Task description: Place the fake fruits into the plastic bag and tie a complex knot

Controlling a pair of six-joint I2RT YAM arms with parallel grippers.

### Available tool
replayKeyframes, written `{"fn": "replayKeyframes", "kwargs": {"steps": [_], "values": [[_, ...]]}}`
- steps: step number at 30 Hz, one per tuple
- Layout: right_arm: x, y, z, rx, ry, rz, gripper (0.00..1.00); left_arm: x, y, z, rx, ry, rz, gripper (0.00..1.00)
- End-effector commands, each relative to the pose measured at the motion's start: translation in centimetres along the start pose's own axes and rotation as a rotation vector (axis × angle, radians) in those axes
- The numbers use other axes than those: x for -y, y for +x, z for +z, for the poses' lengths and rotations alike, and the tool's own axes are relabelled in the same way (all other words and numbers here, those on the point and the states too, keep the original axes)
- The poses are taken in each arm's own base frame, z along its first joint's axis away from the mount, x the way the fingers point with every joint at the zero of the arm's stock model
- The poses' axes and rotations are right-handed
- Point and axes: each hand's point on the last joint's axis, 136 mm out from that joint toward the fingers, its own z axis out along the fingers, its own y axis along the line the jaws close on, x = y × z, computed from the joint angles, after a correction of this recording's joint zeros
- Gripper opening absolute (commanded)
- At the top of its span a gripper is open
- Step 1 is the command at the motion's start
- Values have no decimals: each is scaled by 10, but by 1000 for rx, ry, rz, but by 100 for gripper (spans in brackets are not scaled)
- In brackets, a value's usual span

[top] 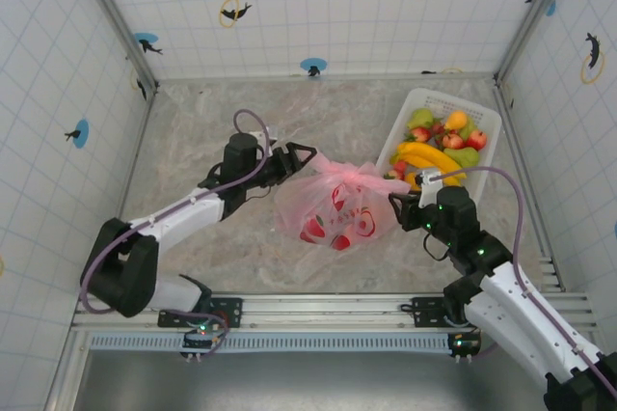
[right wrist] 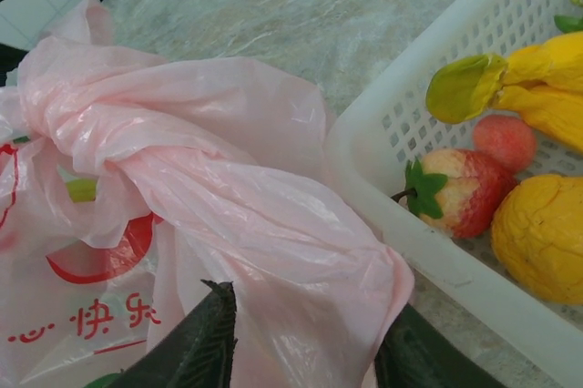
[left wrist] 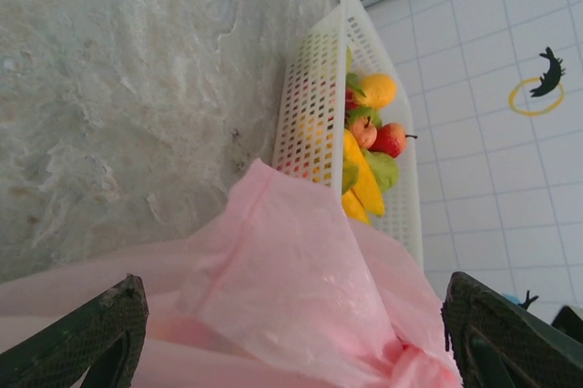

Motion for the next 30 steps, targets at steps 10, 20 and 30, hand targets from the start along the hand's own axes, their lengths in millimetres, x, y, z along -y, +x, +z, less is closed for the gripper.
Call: {"fn": "replayKeyframes", "kwargs": {"steps": [10,20,30], "values": [[-19,-27,3,72,-84,17,0,28,-34,-5,100,114,59,0],[-50,-73,33,125,-147,-45,0,-14,-96,-88,283,-64,65,0],[-34,-96,63,100,-22,-53,0,-9,-150,-119,390,-109,115,0]]}}
